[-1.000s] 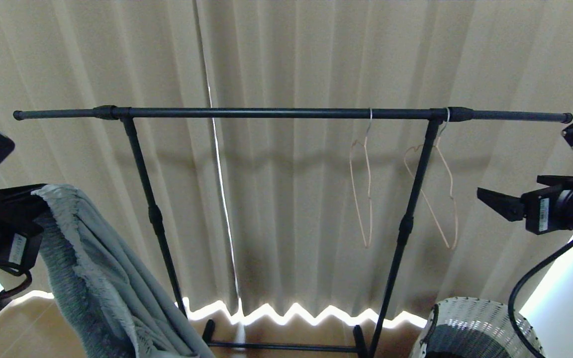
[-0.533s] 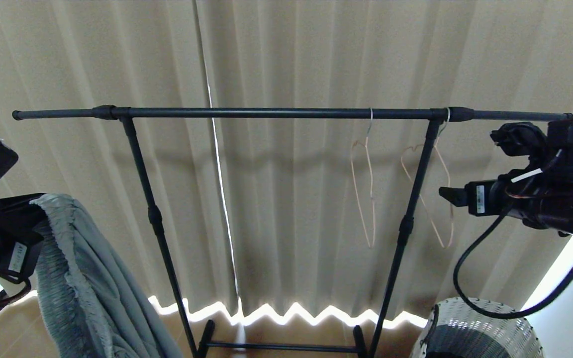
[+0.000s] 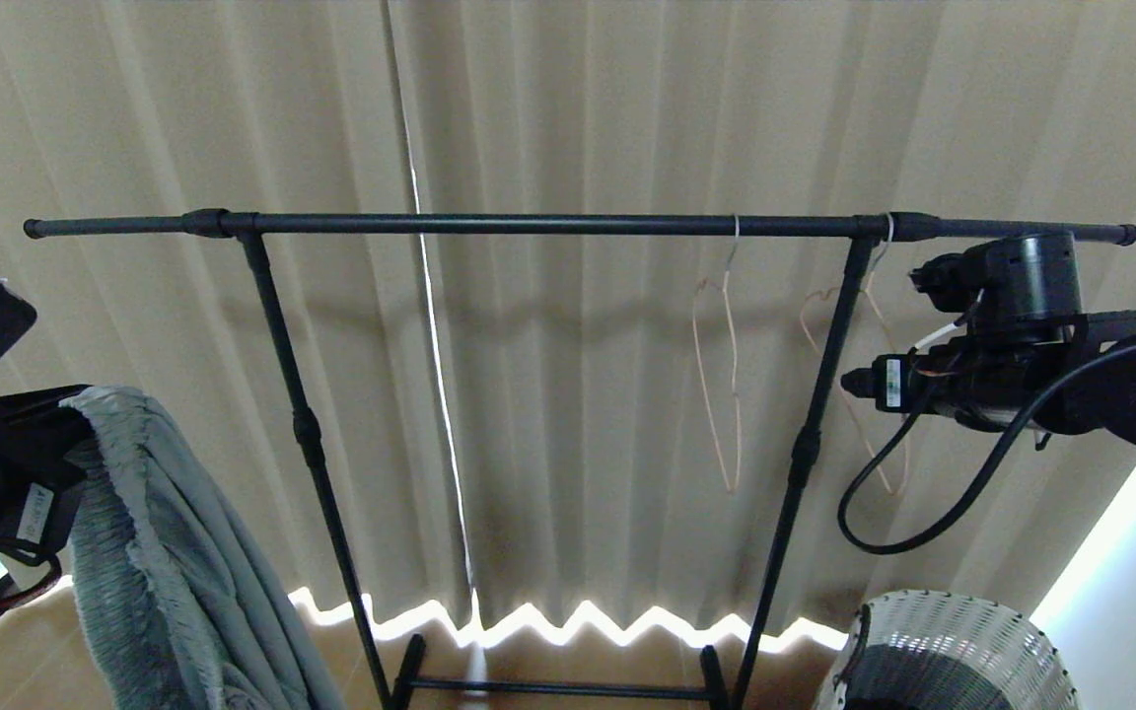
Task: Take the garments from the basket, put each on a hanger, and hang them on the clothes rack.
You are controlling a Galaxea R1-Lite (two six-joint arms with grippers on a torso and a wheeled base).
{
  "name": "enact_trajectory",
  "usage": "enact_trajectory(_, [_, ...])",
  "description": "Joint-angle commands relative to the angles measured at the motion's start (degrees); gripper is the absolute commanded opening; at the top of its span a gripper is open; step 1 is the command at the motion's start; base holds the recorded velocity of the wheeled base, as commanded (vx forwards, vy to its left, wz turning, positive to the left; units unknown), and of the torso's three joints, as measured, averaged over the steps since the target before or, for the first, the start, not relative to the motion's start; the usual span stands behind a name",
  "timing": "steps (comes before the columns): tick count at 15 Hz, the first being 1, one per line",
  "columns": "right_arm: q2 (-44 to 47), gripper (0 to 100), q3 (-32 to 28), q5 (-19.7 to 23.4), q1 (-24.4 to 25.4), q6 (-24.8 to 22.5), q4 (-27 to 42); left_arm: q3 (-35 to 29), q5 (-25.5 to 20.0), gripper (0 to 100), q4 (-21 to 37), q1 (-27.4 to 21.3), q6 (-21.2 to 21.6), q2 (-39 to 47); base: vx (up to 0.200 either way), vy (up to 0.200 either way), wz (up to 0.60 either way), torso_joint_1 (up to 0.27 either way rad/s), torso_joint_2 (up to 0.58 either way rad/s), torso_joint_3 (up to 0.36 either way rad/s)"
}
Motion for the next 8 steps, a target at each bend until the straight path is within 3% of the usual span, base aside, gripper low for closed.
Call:
enact_trajectory(1, [1.8,100,-1.5,-0.1,0.3,0.2,-0.1,0.1,0.0,0,0.0,0.0,0.0,0.0,0.0,0.0,0.0,0.0,0.0,0.0])
enact_trajectory(8, [3.3,100,-3.2,-0.1,0.3,0.5,-0.1,0.1,0.0,0,0.0,0.0,0.0,-0.2,0.0,0.0,0.0,0.0,0.0,0.0])
